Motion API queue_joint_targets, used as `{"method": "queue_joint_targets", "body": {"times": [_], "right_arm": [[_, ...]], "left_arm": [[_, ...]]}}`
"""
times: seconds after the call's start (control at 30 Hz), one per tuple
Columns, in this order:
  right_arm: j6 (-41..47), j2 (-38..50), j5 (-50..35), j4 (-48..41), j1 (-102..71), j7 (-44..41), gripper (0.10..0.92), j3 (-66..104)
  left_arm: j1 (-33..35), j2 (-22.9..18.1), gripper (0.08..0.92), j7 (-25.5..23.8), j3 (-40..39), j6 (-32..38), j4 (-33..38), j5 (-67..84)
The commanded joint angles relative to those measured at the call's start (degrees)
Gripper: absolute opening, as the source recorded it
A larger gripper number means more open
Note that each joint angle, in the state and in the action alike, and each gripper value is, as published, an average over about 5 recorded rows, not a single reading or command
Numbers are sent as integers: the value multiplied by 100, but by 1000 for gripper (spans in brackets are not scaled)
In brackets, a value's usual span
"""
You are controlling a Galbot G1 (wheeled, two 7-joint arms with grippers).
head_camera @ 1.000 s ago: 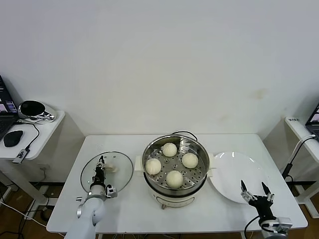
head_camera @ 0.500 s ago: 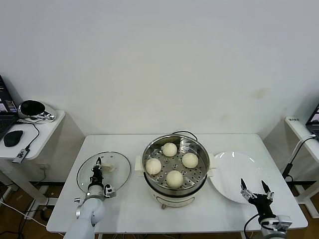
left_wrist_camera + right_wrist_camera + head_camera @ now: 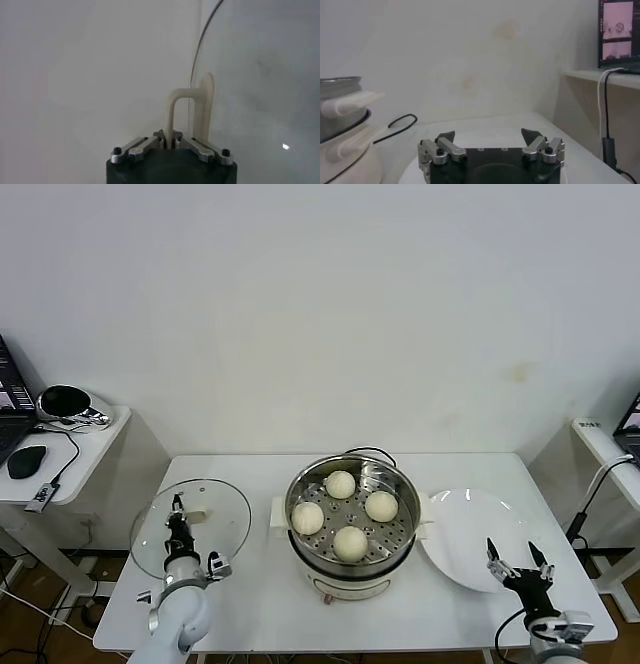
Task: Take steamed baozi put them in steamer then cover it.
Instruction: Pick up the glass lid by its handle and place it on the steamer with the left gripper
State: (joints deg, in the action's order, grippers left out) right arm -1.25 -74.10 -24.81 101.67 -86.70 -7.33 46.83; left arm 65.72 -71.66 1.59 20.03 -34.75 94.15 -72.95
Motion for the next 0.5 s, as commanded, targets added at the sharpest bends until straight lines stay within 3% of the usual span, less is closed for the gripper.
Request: {"method": "queue_joint_targets", "body": {"times": [0.03, 0.3, 0.5], "right_arm": [[345, -79, 184, 211, -24, 139, 823, 7], [603, -220, 469, 405, -64, 210, 823, 1], [682, -275, 530, 230, 88, 263, 823, 18]], "left_arm": [[405, -359, 147, -1415, 363, -983, 1977, -1118], [180, -1152, 147, -1864, -269, -930, 2646, -1613], [-265, -1588, 147, -1920, -1074, -925, 2110, -1950]]}}
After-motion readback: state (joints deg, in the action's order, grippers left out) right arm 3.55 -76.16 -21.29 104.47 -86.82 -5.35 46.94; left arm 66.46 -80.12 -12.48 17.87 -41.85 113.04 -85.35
